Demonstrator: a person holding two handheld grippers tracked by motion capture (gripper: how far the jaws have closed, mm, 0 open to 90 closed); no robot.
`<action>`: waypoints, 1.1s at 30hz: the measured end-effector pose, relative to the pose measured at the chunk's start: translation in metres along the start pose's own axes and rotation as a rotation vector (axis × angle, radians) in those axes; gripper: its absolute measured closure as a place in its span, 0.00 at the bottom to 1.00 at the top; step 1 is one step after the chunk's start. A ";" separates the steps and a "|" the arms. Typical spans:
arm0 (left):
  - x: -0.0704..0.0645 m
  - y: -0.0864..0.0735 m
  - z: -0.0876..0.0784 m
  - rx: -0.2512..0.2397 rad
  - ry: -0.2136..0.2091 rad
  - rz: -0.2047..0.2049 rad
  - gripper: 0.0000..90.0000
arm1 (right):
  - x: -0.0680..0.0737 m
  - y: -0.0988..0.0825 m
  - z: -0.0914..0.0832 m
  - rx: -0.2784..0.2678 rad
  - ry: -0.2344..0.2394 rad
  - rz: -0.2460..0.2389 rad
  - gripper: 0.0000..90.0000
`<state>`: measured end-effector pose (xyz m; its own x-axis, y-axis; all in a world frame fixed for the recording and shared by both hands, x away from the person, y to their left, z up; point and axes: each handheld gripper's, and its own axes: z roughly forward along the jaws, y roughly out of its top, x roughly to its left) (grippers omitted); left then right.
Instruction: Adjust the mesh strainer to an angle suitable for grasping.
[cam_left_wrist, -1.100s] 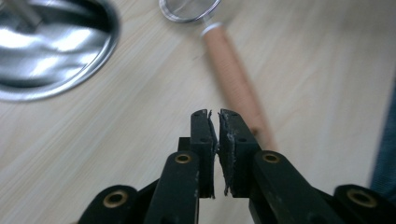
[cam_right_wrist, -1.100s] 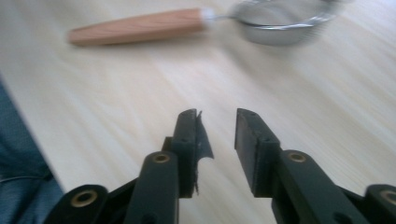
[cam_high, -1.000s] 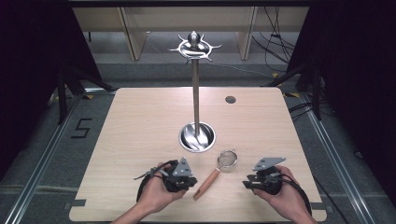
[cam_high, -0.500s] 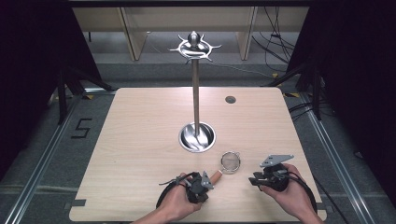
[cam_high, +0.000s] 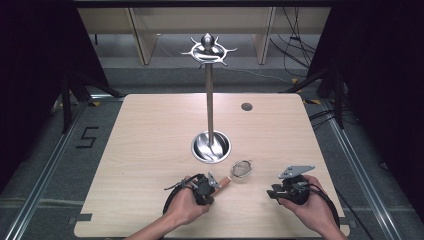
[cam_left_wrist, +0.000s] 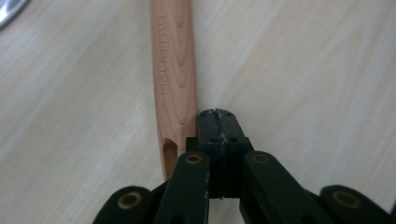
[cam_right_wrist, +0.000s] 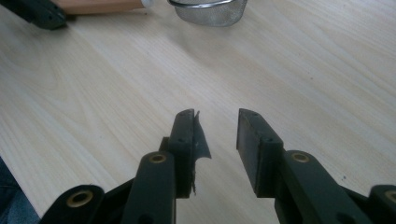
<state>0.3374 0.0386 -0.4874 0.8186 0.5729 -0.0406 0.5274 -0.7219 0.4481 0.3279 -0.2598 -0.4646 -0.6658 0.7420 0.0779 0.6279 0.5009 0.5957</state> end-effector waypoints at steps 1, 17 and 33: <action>0.008 0.000 0.000 0.001 0.016 0.003 0.99 | -0.001 0.000 0.001 -0.001 -0.007 -0.013 0.76; 0.065 -0.008 -0.016 -0.078 0.116 -0.118 0.94 | 0.024 0.038 0.007 0.029 0.032 -0.339 0.57; 0.080 -0.087 -0.072 -0.381 0.210 -0.263 0.46 | 0.052 0.123 0.072 0.243 0.099 -0.661 0.50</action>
<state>0.3410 0.1751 -0.4657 0.5854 0.8100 -0.0329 0.5569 -0.3722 0.7425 0.3997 -0.1271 -0.4447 -0.9645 0.2108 -0.1590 0.1448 0.9258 0.3491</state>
